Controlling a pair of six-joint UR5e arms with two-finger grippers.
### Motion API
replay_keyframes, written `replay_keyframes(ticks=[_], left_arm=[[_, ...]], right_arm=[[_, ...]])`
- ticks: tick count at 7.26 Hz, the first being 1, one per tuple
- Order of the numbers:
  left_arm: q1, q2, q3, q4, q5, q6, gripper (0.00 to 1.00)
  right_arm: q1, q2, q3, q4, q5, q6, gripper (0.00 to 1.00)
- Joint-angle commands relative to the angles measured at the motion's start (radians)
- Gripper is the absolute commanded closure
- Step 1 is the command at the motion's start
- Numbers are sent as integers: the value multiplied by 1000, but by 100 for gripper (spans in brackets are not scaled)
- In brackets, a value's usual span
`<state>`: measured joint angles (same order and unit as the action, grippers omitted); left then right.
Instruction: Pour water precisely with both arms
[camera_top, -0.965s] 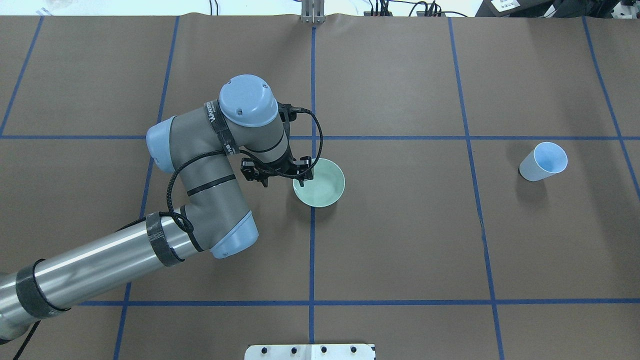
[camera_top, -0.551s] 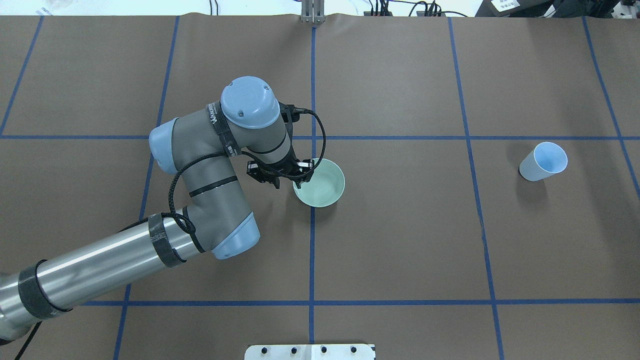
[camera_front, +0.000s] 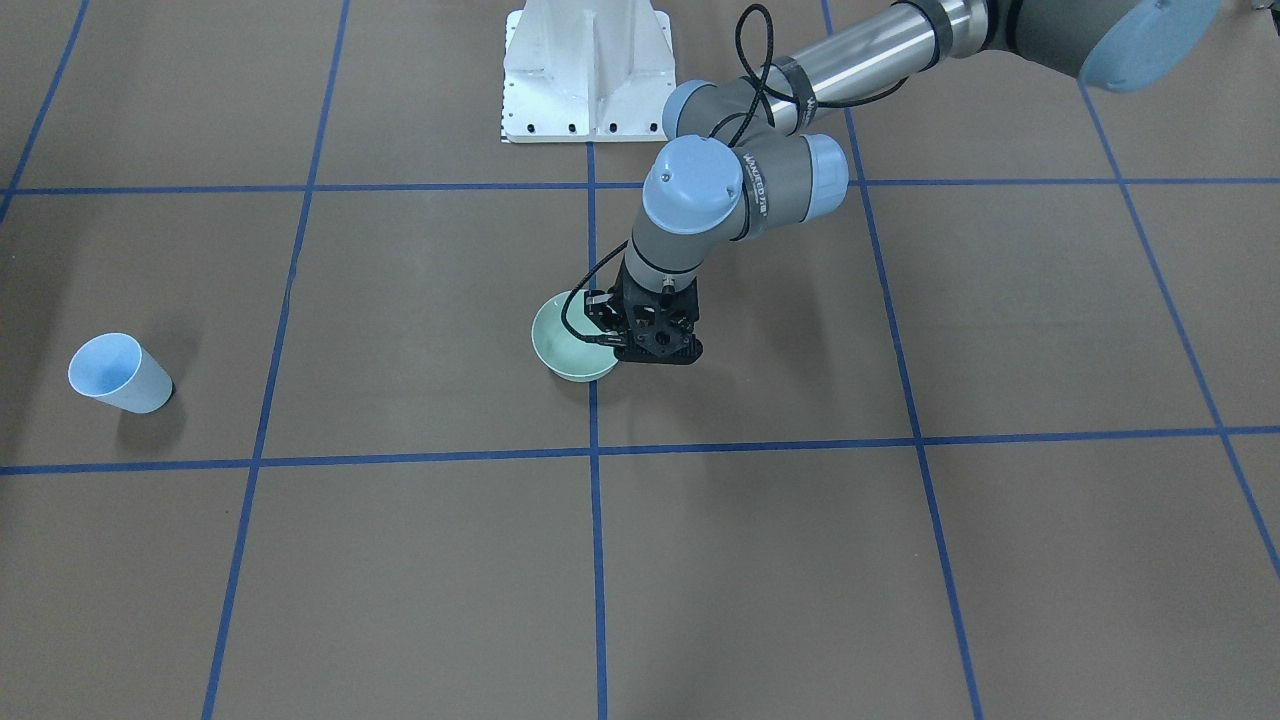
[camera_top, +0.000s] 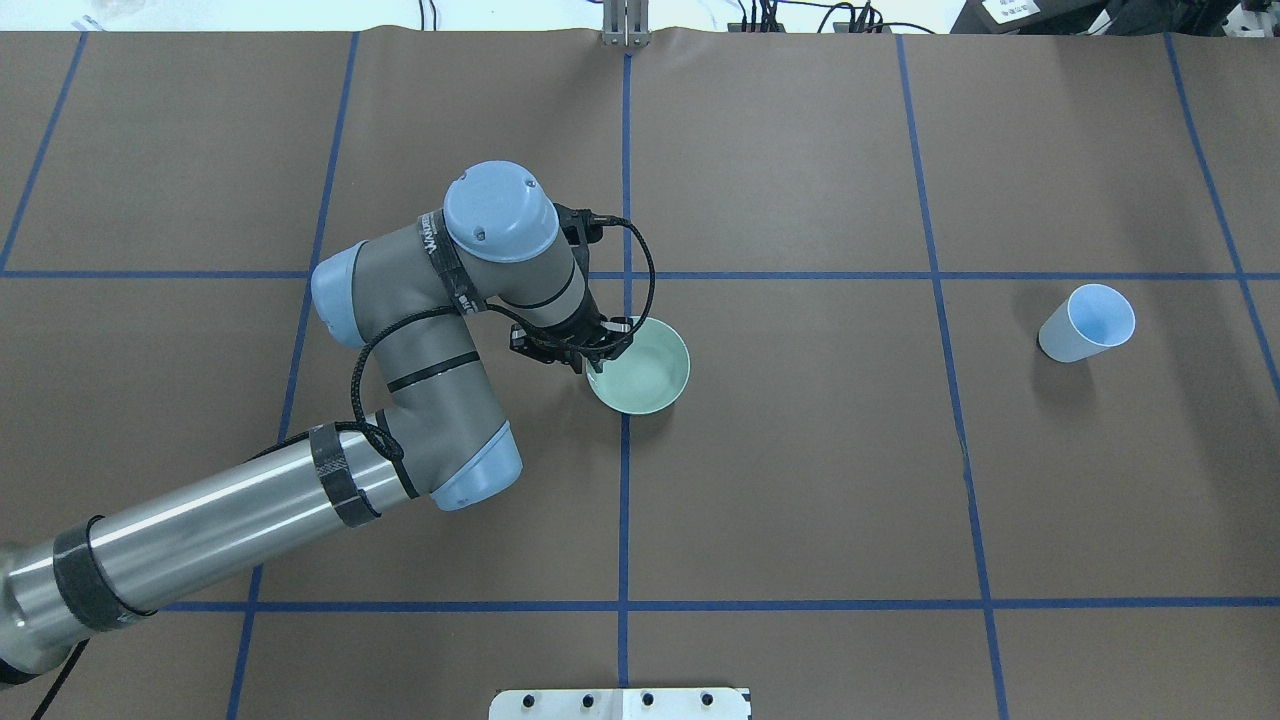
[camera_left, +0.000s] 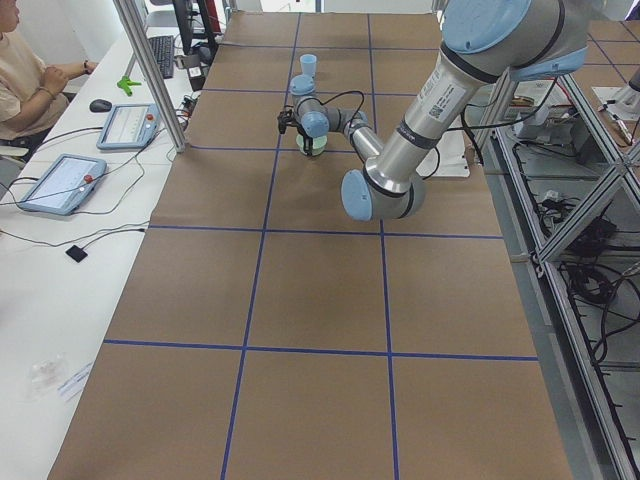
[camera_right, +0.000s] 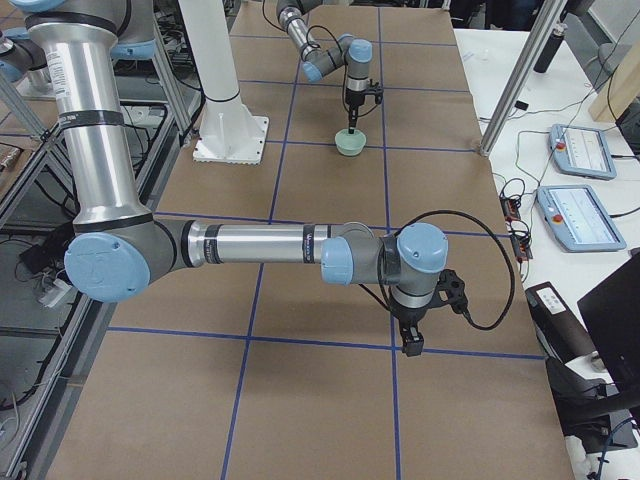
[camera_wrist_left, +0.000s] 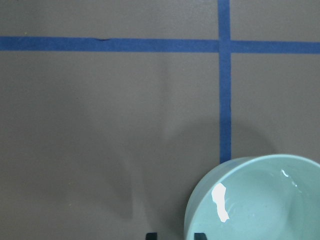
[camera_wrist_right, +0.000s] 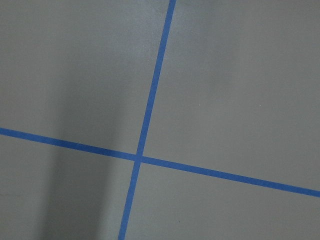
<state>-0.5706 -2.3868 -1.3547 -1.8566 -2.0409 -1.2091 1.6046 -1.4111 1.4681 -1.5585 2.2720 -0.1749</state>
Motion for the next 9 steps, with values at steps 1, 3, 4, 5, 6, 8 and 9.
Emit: replay_keyframes(ticks=[1, 3, 4, 5, 6, 8, 9], left_arm=[[0, -11, 16, -24, -5, -15, 100], [-2, -11, 8, -20, -8, -13, 100], [-5, -9, 2, -16, -11, -12, 100], [-18, -8, -1, -18, -56, -12, 100], [-49, -3, -18, -18, -86, -12, 100], [-122, 46, -64, -18, -166, -4, 100], [-158, 104, -110, -21, -197, 0, 100]], right_arm=[[-2, 1, 0, 0, 0, 0, 1], [-2, 1, 5, 2, 0, 8, 1], [0, 1, 5, 2, 0, 8, 1], [-2, 1, 5, 2, 0, 9, 1], [-2, 1, 6, 2, 0, 17, 1], [-2, 1, 8, 2, 1, 17, 1], [-2, 1, 8, 2, 1, 17, 1]])
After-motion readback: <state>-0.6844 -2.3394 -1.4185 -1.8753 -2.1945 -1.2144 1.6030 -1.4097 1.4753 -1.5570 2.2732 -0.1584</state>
